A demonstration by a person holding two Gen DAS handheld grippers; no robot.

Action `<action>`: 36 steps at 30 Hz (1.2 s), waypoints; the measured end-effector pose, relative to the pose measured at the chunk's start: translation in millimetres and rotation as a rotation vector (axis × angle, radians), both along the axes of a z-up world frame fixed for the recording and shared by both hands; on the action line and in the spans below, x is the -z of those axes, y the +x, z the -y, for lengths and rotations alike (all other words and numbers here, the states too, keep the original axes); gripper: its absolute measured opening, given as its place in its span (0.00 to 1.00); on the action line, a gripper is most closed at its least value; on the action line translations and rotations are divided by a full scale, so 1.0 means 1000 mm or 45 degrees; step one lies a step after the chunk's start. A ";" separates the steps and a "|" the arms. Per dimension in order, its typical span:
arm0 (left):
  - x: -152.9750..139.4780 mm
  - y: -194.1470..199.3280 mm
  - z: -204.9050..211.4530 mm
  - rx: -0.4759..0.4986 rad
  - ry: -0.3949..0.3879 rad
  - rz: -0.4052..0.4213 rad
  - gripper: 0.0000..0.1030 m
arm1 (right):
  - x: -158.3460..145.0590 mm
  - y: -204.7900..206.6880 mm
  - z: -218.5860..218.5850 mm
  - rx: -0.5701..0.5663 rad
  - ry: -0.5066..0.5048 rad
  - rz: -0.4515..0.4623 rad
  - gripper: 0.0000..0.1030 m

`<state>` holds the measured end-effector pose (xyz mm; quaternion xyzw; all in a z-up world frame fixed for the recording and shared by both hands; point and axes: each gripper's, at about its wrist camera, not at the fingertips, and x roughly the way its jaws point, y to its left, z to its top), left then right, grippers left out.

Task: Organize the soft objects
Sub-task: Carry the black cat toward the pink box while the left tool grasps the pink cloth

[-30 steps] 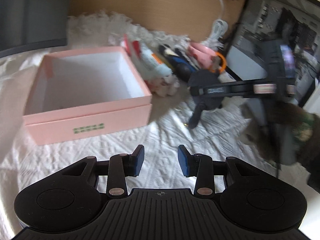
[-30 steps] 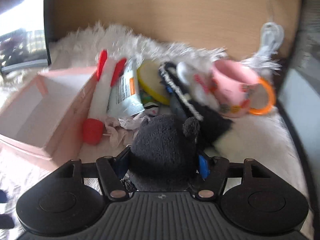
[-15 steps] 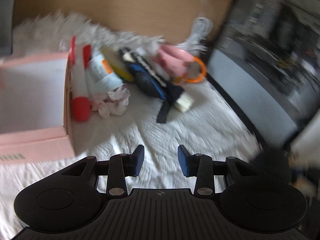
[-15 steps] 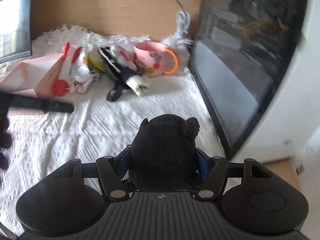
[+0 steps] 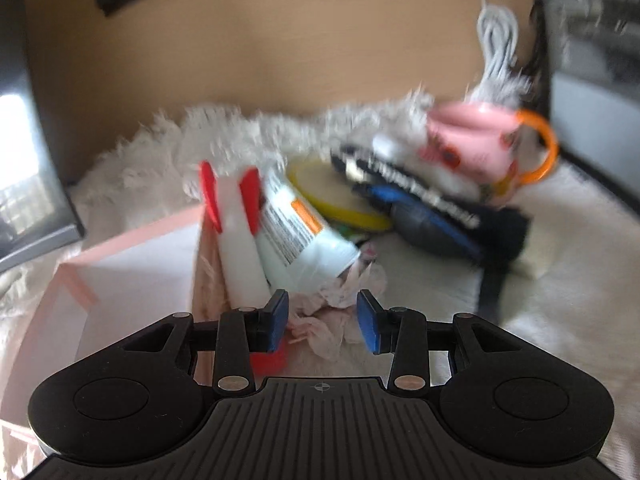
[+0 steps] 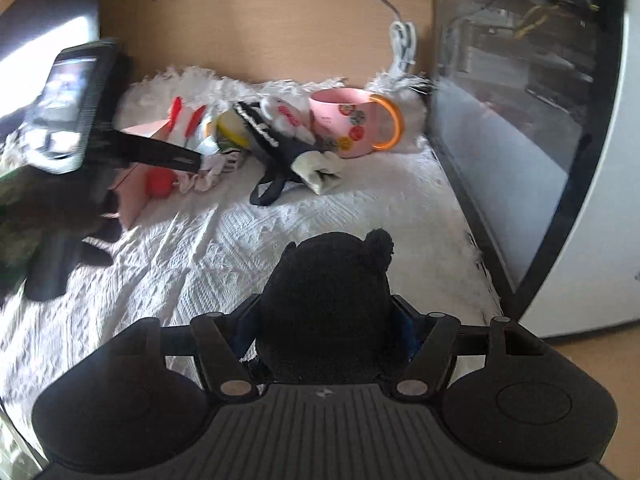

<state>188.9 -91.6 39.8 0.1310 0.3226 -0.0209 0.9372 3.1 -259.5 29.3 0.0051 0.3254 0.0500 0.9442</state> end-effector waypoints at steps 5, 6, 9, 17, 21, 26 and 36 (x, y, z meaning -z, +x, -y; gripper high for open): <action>0.014 0.017 0.002 -0.005 0.019 -0.034 0.46 | 0.006 0.001 0.004 -0.068 0.013 -0.031 0.69; 0.016 0.016 0.003 -0.001 0.031 -0.030 0.43 | 0.008 0.001 0.005 -0.079 0.024 -0.043 0.69; 0.017 0.004 0.008 0.049 0.102 -0.039 0.19 | 0.015 0.000 0.006 -0.096 0.026 -0.060 0.70; 0.007 -0.056 -0.008 0.242 -0.175 -0.245 0.13 | 0.019 -0.002 0.000 -0.135 -0.053 -0.032 0.79; -0.002 -0.065 -0.012 0.231 -0.233 -0.218 0.18 | 0.022 -0.004 0.000 -0.127 -0.084 -0.004 0.85; -0.016 -0.030 -0.009 0.078 -0.155 -0.042 0.18 | 0.032 -0.010 -0.011 -0.125 -0.206 0.060 0.89; 0.013 0.039 -0.013 0.123 -0.301 -0.317 0.16 | 0.035 -0.013 -0.008 -0.114 -0.184 0.087 0.95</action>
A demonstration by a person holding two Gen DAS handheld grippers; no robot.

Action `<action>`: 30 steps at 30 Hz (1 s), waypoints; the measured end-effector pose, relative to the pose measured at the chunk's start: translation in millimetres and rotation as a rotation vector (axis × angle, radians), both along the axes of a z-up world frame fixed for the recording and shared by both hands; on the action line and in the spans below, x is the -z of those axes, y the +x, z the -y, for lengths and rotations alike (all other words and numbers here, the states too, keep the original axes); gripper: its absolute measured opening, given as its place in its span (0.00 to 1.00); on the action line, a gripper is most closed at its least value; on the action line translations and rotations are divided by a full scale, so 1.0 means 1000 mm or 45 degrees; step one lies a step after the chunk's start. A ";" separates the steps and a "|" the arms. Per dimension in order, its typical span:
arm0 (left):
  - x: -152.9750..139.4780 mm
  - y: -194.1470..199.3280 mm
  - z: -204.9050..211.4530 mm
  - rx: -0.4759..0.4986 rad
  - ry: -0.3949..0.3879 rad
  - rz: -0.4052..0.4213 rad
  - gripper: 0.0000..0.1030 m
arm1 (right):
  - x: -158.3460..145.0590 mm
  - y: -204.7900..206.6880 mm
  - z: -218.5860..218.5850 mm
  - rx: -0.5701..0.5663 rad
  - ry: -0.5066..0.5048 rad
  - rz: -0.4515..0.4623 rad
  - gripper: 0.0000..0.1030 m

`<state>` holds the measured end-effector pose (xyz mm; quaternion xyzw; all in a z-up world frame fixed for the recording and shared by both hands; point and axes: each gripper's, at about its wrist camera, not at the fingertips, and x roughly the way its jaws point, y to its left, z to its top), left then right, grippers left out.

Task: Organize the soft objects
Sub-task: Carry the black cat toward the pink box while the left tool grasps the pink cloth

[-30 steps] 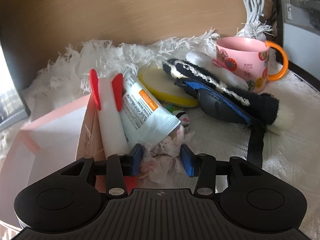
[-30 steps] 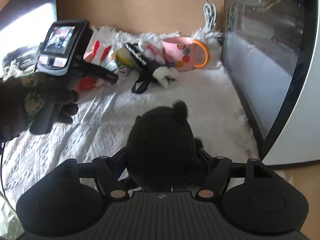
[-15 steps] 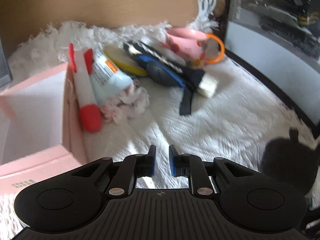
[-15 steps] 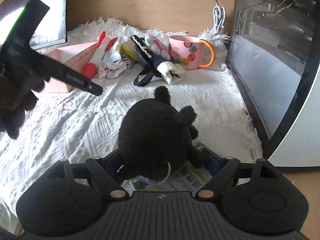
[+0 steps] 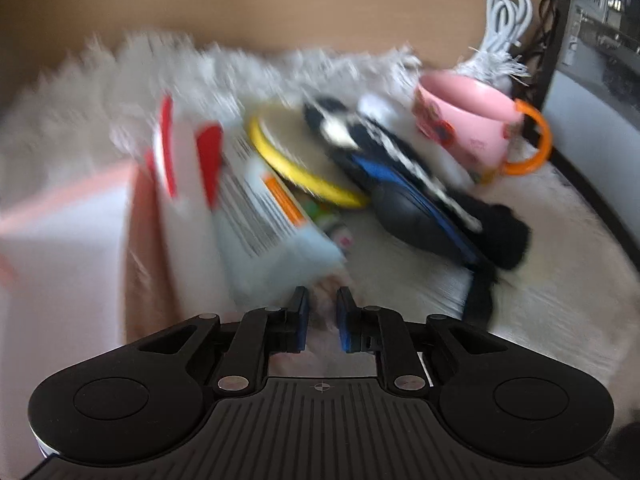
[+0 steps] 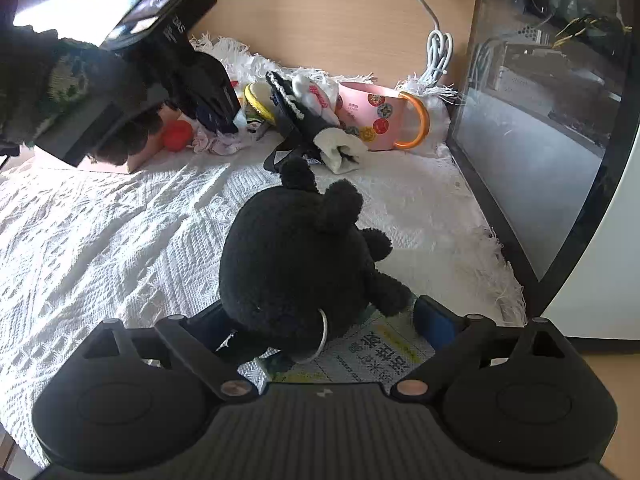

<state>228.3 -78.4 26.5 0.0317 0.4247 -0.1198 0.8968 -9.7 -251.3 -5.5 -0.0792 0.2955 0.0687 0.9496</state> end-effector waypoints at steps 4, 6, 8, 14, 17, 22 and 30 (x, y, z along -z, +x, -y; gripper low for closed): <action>0.004 -0.013 -0.014 0.023 -0.152 -0.095 0.23 | 0.000 0.002 0.002 -0.022 0.034 -0.012 0.99; 0.004 -0.022 -0.017 0.060 -0.179 -0.132 0.23 | 0.000 0.003 0.004 -0.036 0.054 -0.019 1.00; 0.004 -0.030 -0.020 0.102 -0.228 -0.182 0.23 | 0.001 0.003 0.005 -0.042 0.067 -0.020 1.00; -0.012 -0.065 -0.010 0.080 -0.158 0.046 0.23 | 0.001 0.003 0.005 -0.045 0.071 -0.020 1.00; -0.019 -0.059 0.001 -0.018 0.001 0.213 0.23 | 0.000 0.004 0.004 -0.043 0.066 -0.021 1.00; -0.005 -0.026 0.005 -0.122 0.062 0.176 0.23 | 0.001 0.004 0.002 -0.041 0.055 -0.022 1.00; 0.011 -0.017 0.002 -0.159 0.027 0.068 0.26 | 0.001 0.003 0.003 -0.043 0.060 -0.020 1.00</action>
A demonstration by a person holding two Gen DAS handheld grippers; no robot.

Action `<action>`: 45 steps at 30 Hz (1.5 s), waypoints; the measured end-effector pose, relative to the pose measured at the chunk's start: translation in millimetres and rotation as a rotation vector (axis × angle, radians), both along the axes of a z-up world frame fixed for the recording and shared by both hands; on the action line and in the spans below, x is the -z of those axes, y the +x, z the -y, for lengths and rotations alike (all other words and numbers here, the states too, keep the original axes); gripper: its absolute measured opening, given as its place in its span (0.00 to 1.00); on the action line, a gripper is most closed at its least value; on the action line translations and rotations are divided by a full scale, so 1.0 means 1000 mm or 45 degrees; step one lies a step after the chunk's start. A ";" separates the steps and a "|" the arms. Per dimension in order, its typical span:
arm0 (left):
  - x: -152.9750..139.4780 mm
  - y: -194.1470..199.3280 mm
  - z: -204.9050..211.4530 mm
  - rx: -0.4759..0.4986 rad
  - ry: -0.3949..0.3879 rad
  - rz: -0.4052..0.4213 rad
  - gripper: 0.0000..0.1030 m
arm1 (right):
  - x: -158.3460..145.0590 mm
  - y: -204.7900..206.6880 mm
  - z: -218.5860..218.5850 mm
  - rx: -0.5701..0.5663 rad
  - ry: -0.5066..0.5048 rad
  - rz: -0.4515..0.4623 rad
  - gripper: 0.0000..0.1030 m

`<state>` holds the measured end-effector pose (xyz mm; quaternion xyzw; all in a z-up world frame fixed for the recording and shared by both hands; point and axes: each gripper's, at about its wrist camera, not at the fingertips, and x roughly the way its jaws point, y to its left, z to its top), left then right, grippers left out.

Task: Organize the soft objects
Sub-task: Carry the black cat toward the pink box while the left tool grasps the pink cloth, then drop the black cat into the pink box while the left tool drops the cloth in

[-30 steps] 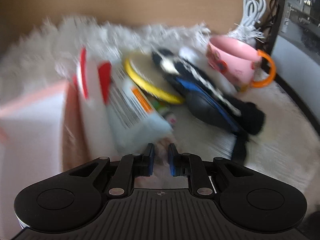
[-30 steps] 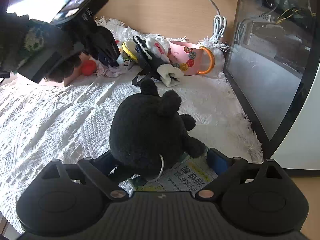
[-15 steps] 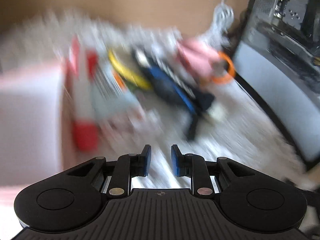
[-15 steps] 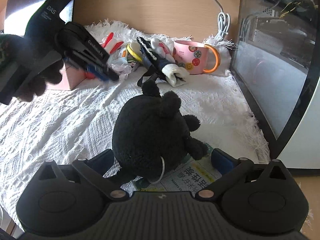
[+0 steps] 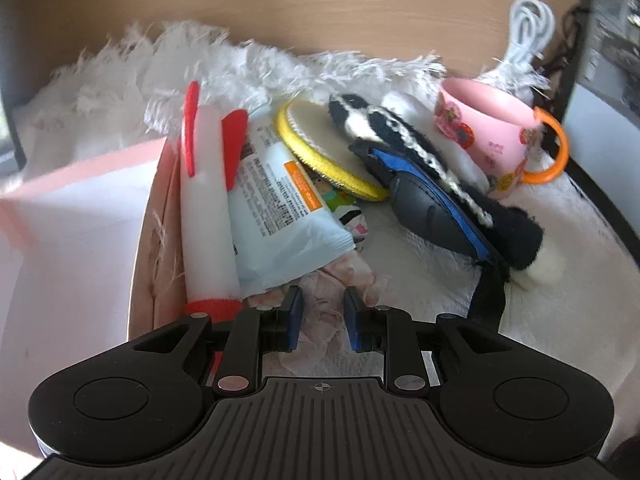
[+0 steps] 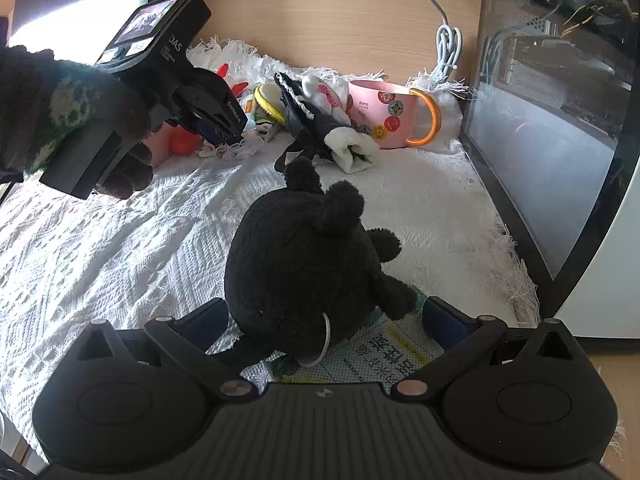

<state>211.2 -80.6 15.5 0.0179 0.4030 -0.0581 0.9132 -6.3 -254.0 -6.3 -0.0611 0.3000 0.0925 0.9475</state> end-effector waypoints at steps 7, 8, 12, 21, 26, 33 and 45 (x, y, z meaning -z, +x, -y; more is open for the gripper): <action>-0.003 -0.006 0.008 0.064 0.050 -0.124 0.26 | 0.001 0.000 0.001 -0.001 0.010 0.000 1.00; -0.002 -0.008 0.008 0.069 0.054 -0.103 0.26 | 0.001 0.000 0.002 -0.002 0.013 0.001 1.00; 0.001 0.001 0.006 -0.017 -0.019 -0.060 0.27 | 0.001 -0.001 0.004 -0.006 0.027 0.002 1.00; 0.007 0.013 0.015 -0.067 -0.028 0.087 0.20 | 0.002 -0.001 0.001 -0.007 -0.003 -0.001 1.00; 0.008 -0.005 0.019 0.076 0.080 0.187 0.09 | 0.002 -0.002 0.001 -0.004 -0.006 0.000 1.00; -0.023 -0.082 -0.009 0.227 -0.099 0.105 0.08 | -0.008 0.001 0.009 0.010 0.067 -0.020 0.86; -0.042 -0.226 -0.067 0.315 -0.138 -0.084 0.08 | -0.024 0.019 -0.014 -0.086 -0.036 -0.057 0.65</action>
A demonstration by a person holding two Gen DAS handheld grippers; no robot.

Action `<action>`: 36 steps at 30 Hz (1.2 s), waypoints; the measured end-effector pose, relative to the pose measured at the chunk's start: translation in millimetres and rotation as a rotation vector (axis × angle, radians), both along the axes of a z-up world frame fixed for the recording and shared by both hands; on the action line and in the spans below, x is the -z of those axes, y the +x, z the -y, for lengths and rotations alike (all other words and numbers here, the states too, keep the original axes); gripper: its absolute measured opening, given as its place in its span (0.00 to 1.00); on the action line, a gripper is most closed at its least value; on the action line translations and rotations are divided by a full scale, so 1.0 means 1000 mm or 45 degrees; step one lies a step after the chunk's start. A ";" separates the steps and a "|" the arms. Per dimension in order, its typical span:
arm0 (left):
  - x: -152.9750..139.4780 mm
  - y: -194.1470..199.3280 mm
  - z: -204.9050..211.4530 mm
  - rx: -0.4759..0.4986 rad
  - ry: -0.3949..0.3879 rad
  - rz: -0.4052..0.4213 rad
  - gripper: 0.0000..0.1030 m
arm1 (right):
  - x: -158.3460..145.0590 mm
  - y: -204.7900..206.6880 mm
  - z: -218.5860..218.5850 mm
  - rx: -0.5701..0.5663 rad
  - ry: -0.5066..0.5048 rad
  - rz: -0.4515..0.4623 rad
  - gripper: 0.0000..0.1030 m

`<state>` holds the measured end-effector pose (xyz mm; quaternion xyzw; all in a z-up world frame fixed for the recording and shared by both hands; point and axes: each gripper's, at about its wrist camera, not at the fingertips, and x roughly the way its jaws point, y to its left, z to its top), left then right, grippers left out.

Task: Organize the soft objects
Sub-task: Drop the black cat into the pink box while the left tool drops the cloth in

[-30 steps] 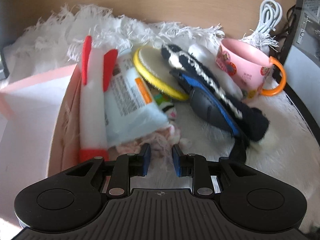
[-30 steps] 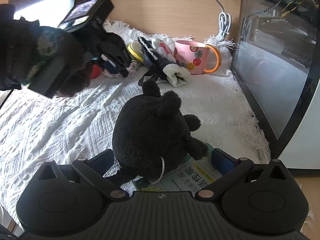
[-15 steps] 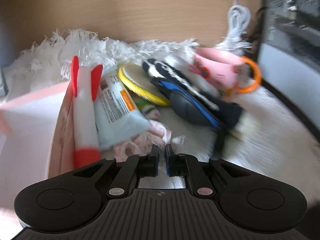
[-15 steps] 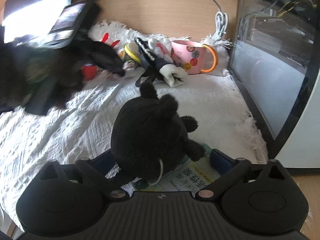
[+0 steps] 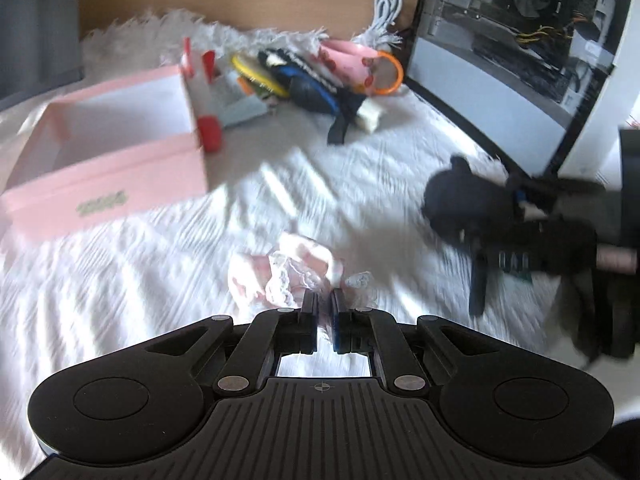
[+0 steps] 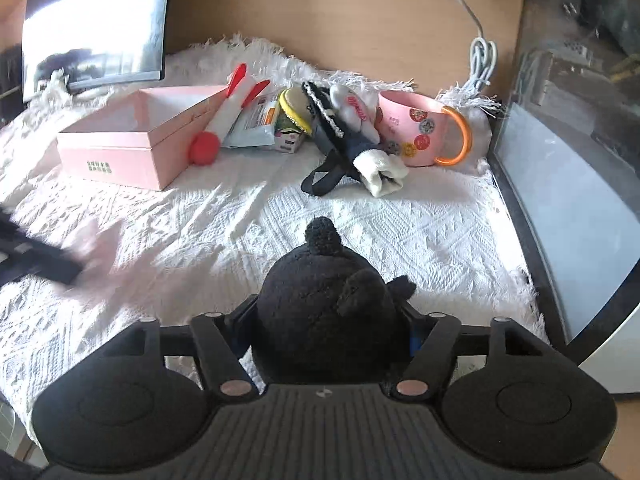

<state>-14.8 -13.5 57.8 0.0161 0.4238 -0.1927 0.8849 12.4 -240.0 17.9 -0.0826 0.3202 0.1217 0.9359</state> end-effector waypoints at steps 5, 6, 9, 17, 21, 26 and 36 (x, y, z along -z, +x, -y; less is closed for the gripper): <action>-0.010 -0.025 -0.033 -0.014 0.008 0.017 0.08 | -0.032 -0.013 -0.020 -0.079 0.052 -0.024 0.64; -0.013 -0.029 -0.041 -0.023 0.003 0.033 0.08 | -0.040 -0.016 -0.028 -0.105 0.059 -0.023 0.64; -0.028 -0.035 -0.068 -0.067 -0.018 0.119 0.08 | -0.061 -0.023 -0.056 -0.189 0.073 -0.028 0.64; -0.091 0.021 -0.130 -0.172 -0.060 0.486 0.09 | -0.101 -0.032 -0.127 -0.306 0.066 0.060 0.64; -0.112 0.089 -0.145 -0.301 -0.127 0.553 0.12 | -0.103 -0.028 -0.150 -0.277 0.058 0.090 0.64; -0.088 0.156 -0.165 -0.340 -0.221 0.379 0.13 | -0.100 -0.026 -0.167 -0.201 0.034 0.099 0.64; -0.030 0.108 -0.217 -0.530 -0.326 0.190 0.13 | -0.115 -0.002 -0.179 -0.140 0.006 0.130 0.65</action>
